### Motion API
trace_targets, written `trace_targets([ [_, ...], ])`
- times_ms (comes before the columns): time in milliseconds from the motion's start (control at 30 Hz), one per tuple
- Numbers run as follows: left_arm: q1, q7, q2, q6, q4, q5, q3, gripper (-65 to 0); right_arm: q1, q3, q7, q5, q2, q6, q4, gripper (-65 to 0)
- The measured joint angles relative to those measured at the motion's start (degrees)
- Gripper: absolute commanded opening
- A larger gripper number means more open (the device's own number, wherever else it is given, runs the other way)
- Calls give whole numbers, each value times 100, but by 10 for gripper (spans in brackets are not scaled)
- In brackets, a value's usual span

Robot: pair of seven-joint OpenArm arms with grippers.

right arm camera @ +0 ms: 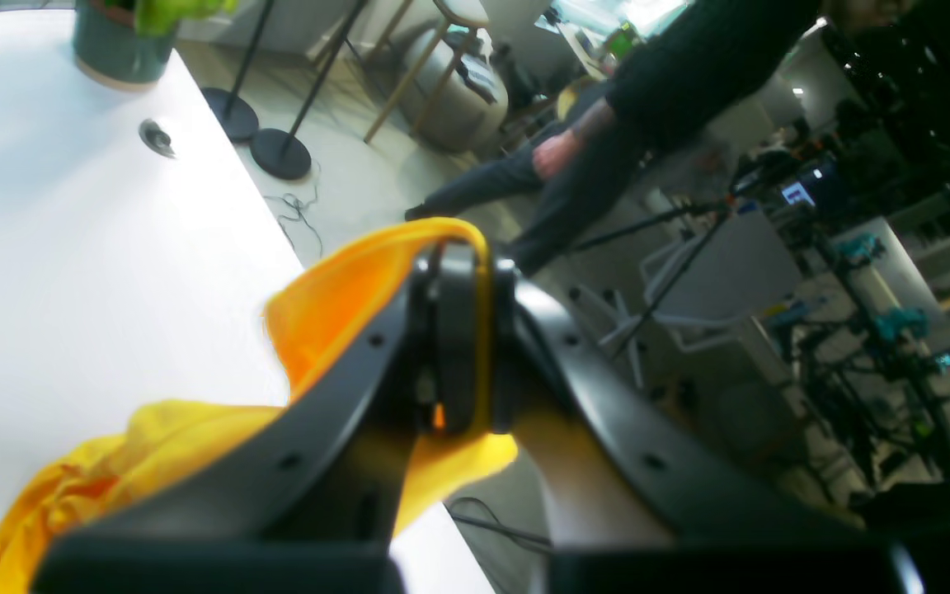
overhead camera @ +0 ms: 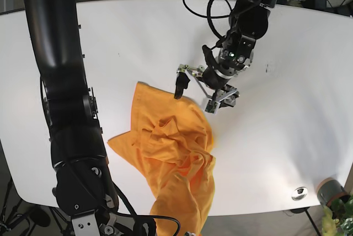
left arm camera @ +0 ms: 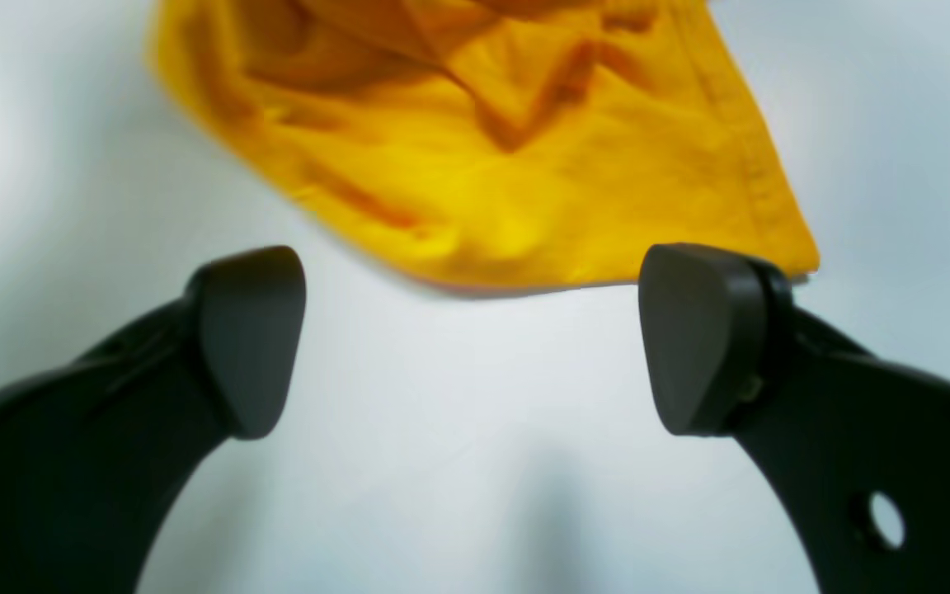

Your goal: Fold the T-shirt properly

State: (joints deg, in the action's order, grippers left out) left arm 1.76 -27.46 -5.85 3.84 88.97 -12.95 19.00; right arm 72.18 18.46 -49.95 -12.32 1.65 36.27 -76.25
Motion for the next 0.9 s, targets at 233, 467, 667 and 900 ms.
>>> trace_targets([
  [233, 518, 13, 391, -31, -772, 39, 393, -44, 4, 2, 24, 2, 31, 22, 9, -650],
  [467, 898, 179, 411, -31, -1200, 39, 1408, -44, 0, -2, 15, 13, 190, 20, 9, -650],
  [667, 1150, 466, 682, -2, -1775, 0, 1993, -44, 2, 0, 11, -20, 205, 26, 7, -650],
  [900, 1405, 737, 1049, -17, -2575, 20, 2406, -44, -59, -4, 26, 9, 264, 20, -9, -650],
])
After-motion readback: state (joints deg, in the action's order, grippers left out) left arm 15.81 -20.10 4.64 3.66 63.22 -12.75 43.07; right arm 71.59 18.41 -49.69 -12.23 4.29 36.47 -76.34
